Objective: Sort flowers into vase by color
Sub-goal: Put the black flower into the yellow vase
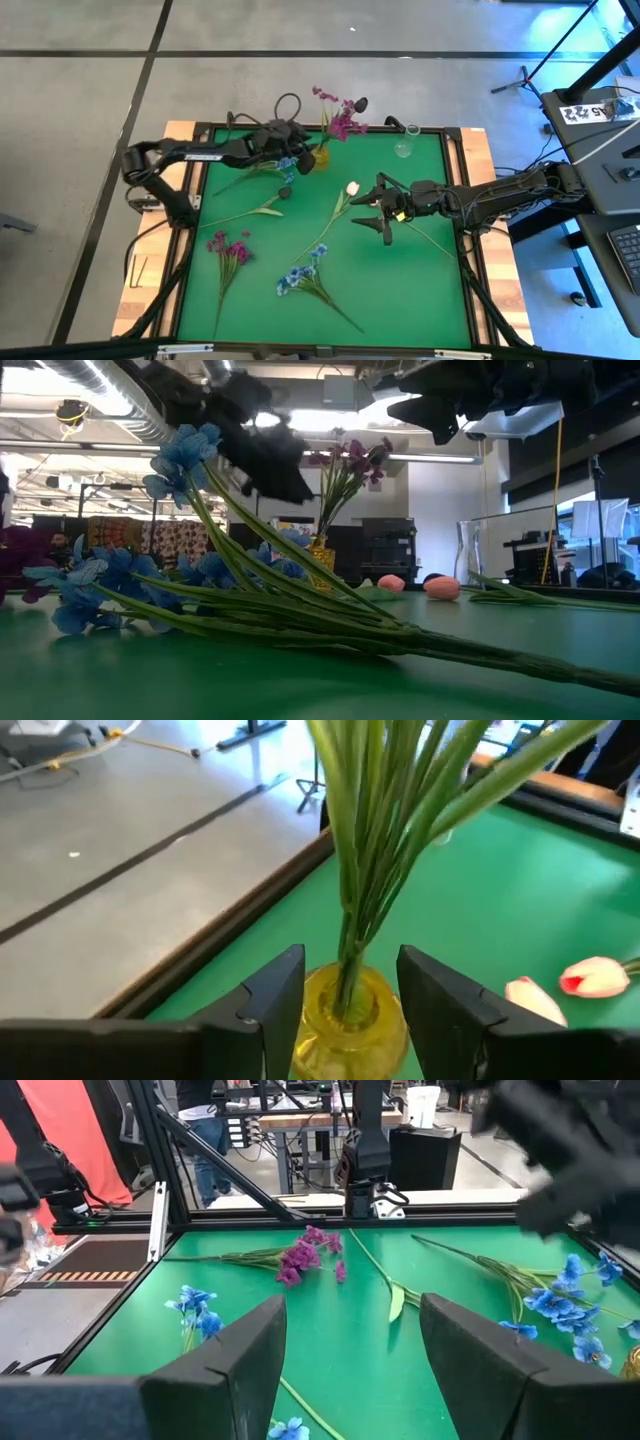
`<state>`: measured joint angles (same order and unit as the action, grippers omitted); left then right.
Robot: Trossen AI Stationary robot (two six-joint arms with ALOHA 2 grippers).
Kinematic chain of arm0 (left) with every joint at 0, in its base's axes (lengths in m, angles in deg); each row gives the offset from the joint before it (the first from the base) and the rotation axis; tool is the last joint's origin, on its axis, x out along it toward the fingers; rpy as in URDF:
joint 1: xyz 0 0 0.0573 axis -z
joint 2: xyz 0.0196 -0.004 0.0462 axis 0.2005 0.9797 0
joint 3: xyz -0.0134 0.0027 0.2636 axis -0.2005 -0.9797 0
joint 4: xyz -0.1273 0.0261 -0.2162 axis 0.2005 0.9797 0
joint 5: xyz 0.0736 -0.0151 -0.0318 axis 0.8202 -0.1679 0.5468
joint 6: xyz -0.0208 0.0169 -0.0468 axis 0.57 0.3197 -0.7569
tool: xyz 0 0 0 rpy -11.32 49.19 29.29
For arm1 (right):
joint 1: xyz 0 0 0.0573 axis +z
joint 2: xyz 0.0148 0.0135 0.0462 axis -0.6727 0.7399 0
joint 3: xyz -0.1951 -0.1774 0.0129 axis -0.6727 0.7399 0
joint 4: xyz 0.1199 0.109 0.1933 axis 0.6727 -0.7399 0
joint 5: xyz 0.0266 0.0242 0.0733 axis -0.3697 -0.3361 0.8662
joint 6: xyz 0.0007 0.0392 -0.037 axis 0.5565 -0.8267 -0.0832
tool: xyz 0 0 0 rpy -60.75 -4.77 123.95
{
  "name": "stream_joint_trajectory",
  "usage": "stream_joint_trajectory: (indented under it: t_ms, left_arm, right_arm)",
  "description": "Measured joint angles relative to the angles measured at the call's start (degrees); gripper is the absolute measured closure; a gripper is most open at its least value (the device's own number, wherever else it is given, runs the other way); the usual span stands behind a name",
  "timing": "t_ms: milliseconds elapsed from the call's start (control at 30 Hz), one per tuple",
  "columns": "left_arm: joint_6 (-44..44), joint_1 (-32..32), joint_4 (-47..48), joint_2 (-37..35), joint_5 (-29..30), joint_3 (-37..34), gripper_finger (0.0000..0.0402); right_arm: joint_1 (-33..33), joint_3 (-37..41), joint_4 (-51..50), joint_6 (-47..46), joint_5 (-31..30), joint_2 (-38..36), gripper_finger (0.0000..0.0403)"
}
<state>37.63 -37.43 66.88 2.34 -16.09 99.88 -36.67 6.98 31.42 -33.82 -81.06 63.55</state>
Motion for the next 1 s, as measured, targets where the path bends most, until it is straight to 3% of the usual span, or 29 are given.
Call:
stream_joint_trajectory:
  t_ms: [267, 467, 733, 1000]
  left_arm:
    - [-2.9, 5.9, 15.6, -15.1, 0.4, 0.1, 0.0247]
    - [-9.3, 13.5, 29.7, -22.2, 0.4, 0.1, 0.0247]
    - [-15.9, 22.4, 42.4, -22.7, 4.8, 0.1, 0.0247]
    - [-22.9, 24.1, 57.8, -20.1, 4.8, 0.0, 0.0247]
  right_arm:
    - [0.0, 0.0, -0.1, -0.4, 0.0, 0.0, 0.0173]
    - [0.0, 0.0, -0.9, -0.7, 0.0, 0.0, 0.0173]
    - [0.0, 0.0, -1.3, -1.4, 0.0, 0.0, 0.0173]
    - [0.0, 0.0, -1.3, -1.5, 0.1, 0.0, 0.0173]
